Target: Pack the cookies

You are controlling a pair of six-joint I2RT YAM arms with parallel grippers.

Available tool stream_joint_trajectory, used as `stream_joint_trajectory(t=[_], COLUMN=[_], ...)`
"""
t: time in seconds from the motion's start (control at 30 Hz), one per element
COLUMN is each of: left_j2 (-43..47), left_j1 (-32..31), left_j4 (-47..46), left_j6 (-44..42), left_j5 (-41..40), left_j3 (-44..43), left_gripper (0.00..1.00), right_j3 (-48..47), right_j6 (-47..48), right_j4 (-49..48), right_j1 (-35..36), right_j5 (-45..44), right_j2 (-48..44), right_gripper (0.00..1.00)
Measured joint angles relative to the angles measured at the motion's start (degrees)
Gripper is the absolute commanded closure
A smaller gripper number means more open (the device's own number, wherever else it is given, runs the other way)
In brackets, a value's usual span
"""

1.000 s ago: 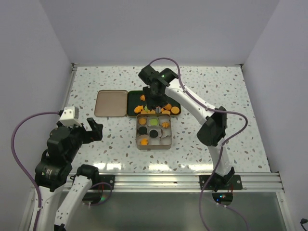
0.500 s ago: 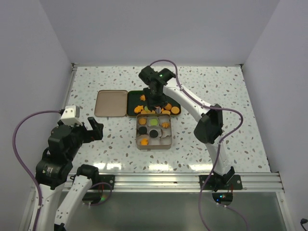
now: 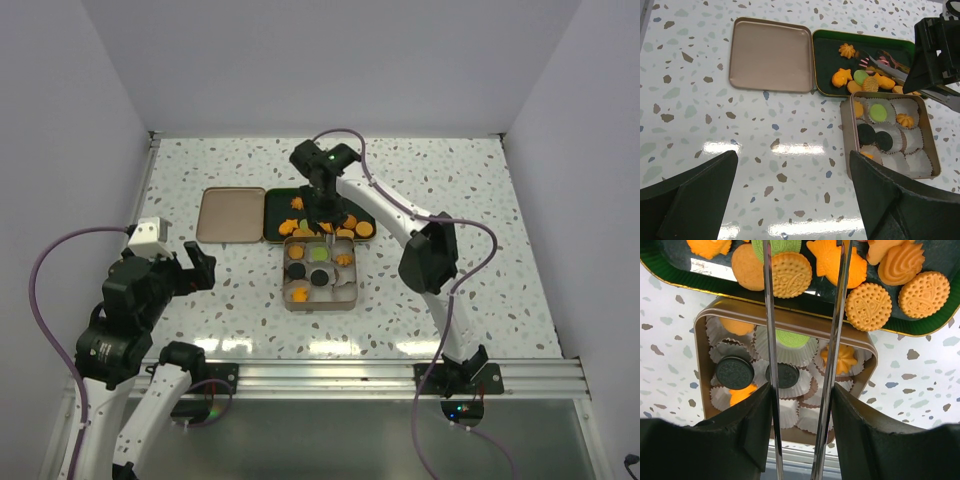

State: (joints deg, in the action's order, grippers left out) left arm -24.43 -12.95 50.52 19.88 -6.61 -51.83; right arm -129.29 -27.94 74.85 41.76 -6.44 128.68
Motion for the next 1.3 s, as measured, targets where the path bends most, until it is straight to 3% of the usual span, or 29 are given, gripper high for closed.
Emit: stream_joint_trajectory(t=[1.0, 1.3], left_j2=[-0.11, -0.17], left_j1=[0.0, 0.0], left_j4=[0.0, 0.0], left_j6=[0.0, 0.0], left_j5=[-0.04, -0.02], left_j3=[0.0, 0.0], left_gripper=[0.01, 0.01], right_j3=[0.96, -8.5], right_j6=[0.57, 0.57], right_j4=[1.05, 1.9], right_j1=[-0.48, -0.63], right_j5=[1.44, 1.42], right_j2=[1.75, 1.68], right_gripper=[0.59, 0.59])
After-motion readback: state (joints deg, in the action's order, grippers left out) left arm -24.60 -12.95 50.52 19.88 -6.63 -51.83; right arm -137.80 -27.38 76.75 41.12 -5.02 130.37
